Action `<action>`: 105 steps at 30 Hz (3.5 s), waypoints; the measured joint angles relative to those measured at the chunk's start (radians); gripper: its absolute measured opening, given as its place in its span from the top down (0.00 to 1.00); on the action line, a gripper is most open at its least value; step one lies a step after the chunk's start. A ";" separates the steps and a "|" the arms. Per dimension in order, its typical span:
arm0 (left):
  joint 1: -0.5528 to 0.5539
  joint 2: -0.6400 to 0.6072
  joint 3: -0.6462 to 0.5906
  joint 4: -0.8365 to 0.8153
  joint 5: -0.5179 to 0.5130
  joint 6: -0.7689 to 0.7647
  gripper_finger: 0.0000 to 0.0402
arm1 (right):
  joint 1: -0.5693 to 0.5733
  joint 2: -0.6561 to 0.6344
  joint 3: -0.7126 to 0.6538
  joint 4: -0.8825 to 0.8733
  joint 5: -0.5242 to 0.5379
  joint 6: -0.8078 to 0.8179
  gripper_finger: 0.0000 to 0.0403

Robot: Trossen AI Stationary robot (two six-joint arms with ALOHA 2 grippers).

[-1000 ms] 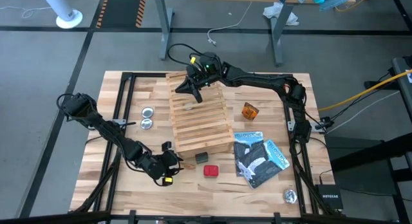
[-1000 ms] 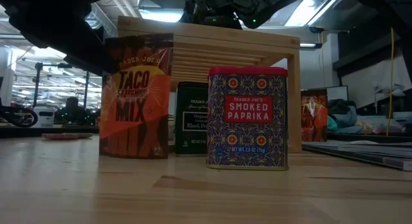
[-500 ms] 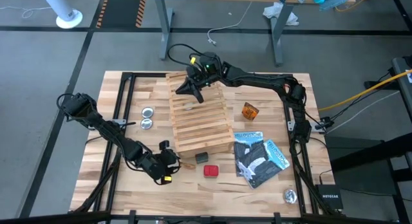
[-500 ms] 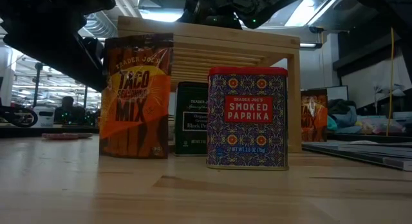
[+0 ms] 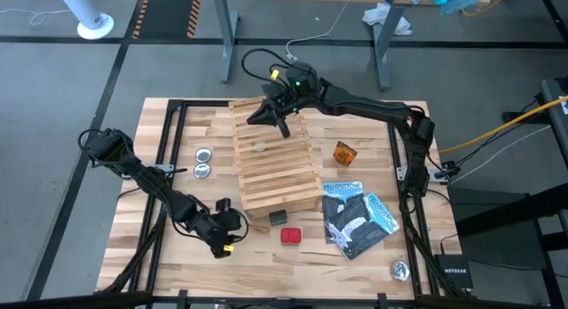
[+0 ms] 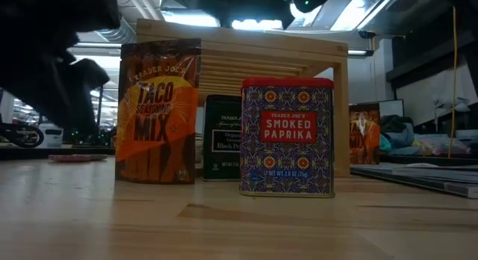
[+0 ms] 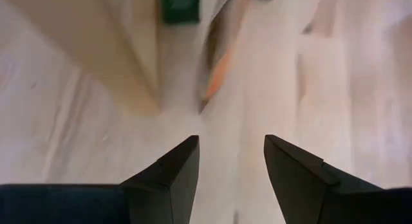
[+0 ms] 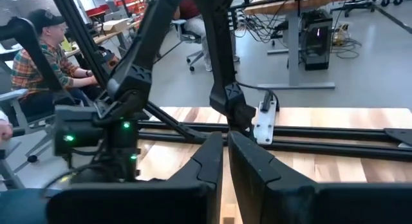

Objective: Shelf spices
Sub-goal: Adjust the shelf

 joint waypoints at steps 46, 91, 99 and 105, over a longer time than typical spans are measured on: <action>0.005 -0.444 0.000 -0.441 -0.306 0.164 0.58 | 0.513 -0.217 -0.091 -0.867 0.993 0.088 0.92; 0.004 -0.443 0.000 -0.421 -0.306 0.216 0.58 | 0.488 -0.158 -0.316 -0.450 1.076 0.075 0.92; 0.001 -0.443 0.000 -0.428 -0.305 0.215 0.58 | 0.467 -0.144 -0.320 -0.358 1.033 0.001 0.92; -0.003 -0.443 0.000 -0.430 -0.305 0.211 0.58 | 0.437 -0.134 -0.319 -0.342 1.003 0.000 0.92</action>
